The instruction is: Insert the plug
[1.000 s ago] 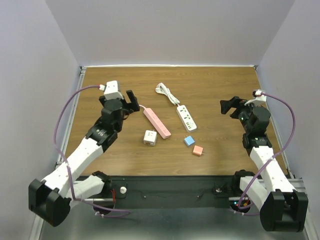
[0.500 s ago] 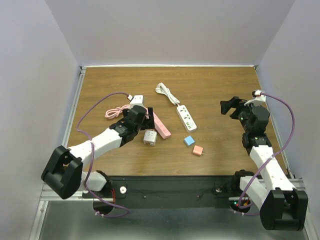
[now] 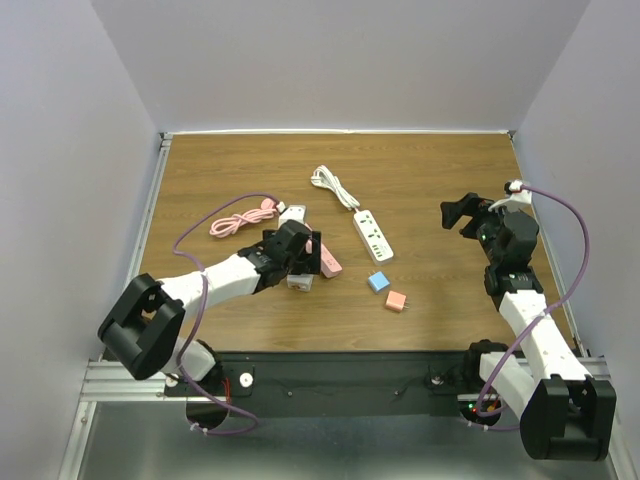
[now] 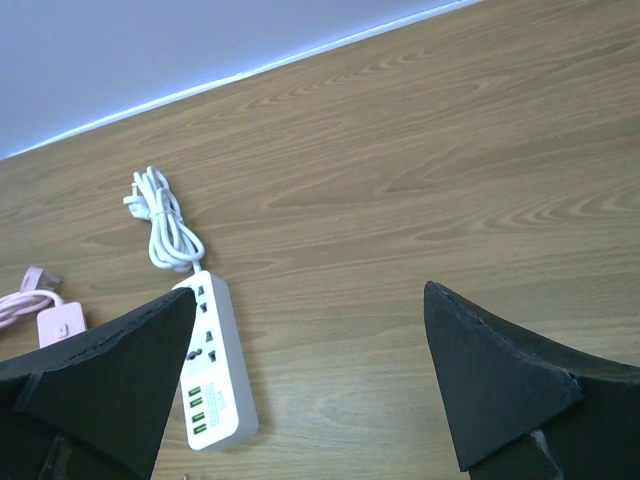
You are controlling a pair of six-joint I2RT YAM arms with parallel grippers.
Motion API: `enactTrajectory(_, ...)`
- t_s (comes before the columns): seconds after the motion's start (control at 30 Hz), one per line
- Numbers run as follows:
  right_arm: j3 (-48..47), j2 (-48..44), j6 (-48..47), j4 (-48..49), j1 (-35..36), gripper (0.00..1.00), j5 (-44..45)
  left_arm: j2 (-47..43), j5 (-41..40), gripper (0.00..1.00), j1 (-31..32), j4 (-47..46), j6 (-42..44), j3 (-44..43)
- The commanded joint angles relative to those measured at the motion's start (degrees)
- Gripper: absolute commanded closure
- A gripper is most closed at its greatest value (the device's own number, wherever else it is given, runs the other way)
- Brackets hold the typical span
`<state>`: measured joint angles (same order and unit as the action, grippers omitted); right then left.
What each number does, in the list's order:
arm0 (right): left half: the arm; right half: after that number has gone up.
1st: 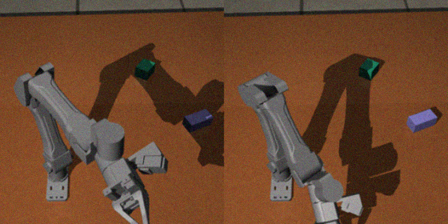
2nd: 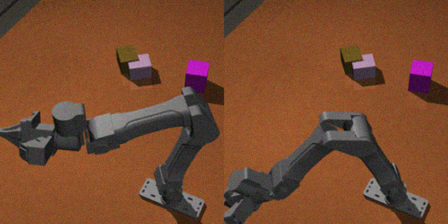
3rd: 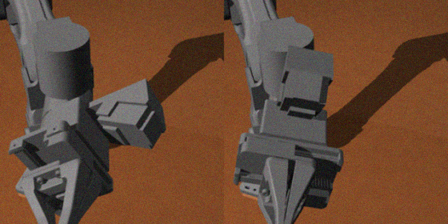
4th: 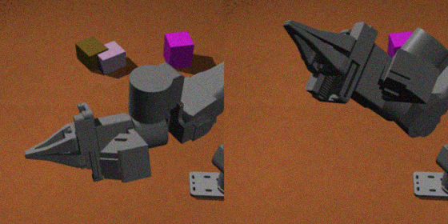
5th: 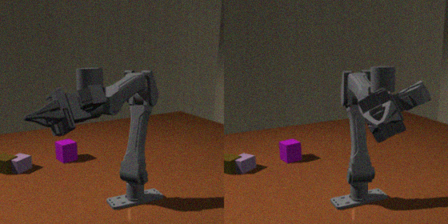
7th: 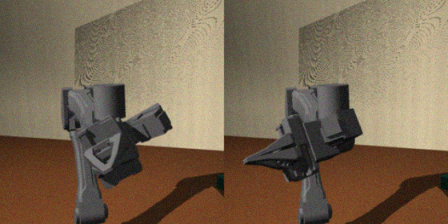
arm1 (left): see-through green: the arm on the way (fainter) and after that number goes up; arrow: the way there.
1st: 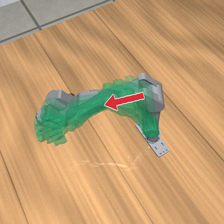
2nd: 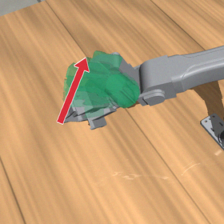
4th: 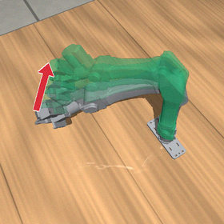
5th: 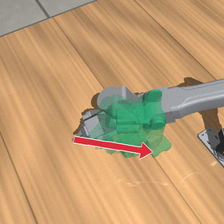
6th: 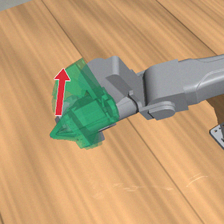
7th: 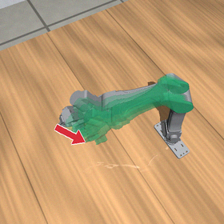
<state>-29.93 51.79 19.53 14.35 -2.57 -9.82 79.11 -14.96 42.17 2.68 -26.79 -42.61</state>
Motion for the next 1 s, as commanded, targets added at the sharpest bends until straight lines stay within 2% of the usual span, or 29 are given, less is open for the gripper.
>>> enactTrajectory(0.0,-1.09,-0.28,0.33,0.68,0.11,0.0,0.77,2.0,-0.86,0.01,0.89,2.42,-0.72,-3.09)
enactTrajectory(0.2,-1.09,-0.29,0.25,0.59,0.11,0.0,0.95,4.73,-1.83,0.02,2.12,3.74,-1.16,-4.23)
enactTrajectory(0.3,-1.27,0.24,-0.19,0.59,0.11,0.0,-0.45,6.05,-0.16,0.14,2.21,4.0,-0.81,-4.5)
enactTrajectory(0.33,-1.36,0.42,-0.45,0.59,0.11,0.0,-0.98,6.23,0.19,0.2,2.21,4.0,-0.55,-4.67)
enactTrajectory(0.37,-1.44,0.42,-0.63,0.59,0.11,0.0,-1.59,6.49,0.8,0.35,2.21,4.18,-0.46,-4.59)
enactTrajectory(0.43,-1.79,0.33,-1.42,0.42,0.11,0.0,-3.18,6.76,1.6,0.56,2.21,4.27,-0.11,-4.67)
enactTrajectory(0.47,-1.88,0.33,-1.68,0.42,0.11,0.0,-3.88,6.84,2.3,0.79,2.21,4.44,0.15,-4.68)
enactTrajectory(0.53,-2.58,0.5,-2.47,0.33,0.11,0.0,-6.69,6.58,3.18,0.99,2.21,4.7,-0.11,-5.2)
enactTrajectory(0.67,-4.34,1.65,-4.67,0.42,3.95,0.01,-8.72,5.27,7.65,1.0,2.21,4.53,-2.64,-8.09)
enactTrajectory(0.8,-6.1,2.7,-8.19,-0.37,13.36,0.0,-2.05,3.68,10.82,1.0,2.12,4.18,-6.17,-12.14)
enactTrajectory(0.97,-6.37,2.18,-2.05,0.67,18.82,0.03,-1.69,-0.7,12.94,1.0,2.12,-2.14,-13.89,-11.02)
